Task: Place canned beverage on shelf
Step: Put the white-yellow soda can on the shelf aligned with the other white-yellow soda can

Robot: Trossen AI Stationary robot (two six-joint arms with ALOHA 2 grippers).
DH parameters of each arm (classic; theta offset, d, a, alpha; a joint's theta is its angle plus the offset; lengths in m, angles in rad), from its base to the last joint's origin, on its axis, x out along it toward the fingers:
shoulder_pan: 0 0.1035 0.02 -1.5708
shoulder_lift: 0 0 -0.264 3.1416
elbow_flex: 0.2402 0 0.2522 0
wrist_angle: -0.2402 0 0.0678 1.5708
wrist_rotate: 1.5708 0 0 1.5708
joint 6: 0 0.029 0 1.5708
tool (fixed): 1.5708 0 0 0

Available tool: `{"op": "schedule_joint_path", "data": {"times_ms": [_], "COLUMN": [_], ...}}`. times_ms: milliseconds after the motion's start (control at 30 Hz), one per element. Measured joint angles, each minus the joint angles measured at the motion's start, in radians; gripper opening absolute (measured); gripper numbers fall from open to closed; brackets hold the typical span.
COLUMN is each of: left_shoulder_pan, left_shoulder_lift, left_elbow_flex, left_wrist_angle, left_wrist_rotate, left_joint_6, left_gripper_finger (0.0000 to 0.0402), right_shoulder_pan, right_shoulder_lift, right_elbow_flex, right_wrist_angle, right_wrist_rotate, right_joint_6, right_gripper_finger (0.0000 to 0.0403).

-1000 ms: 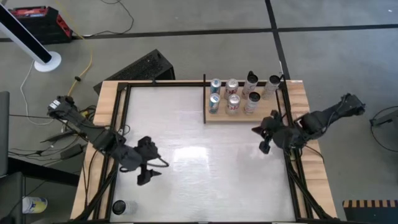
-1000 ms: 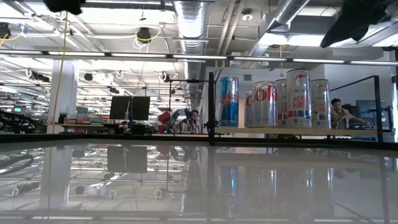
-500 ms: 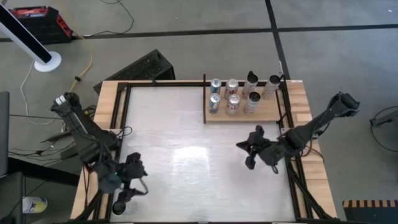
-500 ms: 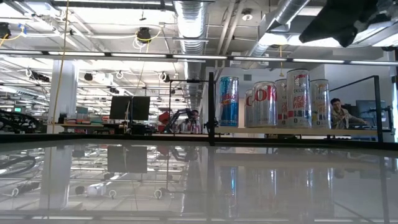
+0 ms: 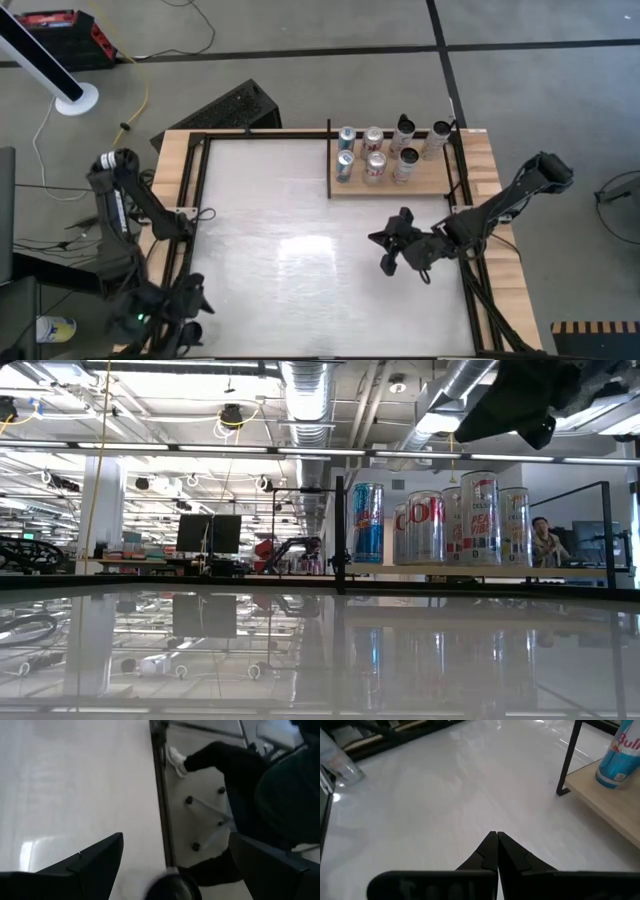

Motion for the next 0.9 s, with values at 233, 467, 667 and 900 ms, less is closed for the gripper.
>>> {"op": "schedule_joint_path", "data": {"times_ms": [233, 467, 667, 900], "left_shoulder_pan": [-0.08, -0.111, -0.138, -0.135], "left_shoulder_lift": [0.078, 0.085, 0.108, 0.172], "left_elbow_flex": [0.0, 0.0, 0.0, 0.0], "left_wrist_angle": [-0.052, -0.067, -0.066, -0.07], "left_wrist_rotate": [0.016, 0.033, 0.04, 0.041], "left_joint_6": [-0.062, 0.027, 0.059, 0.085], "left_gripper_finger": [0.0345, 0.0345, 0.0345, 0.0345], "right_shoulder_pan": [-0.048, -0.072, -0.069, -0.069], "right_shoulder_lift": [-0.001, -0.001, -0.001, -0.001], "right_elbow_flex": [0.0, 0.0, 0.0, 0.0], "right_wrist_angle": [0.066, 0.115, 0.122, 0.129], "right_wrist_rotate": [0.002, 0.02, 0.025, 0.029], "right_joint_6": [0.0, 0.0, 0.034, 0.045], "right_gripper_finger": [0.0024, 0.0024, 0.0024, 0.0024]}}
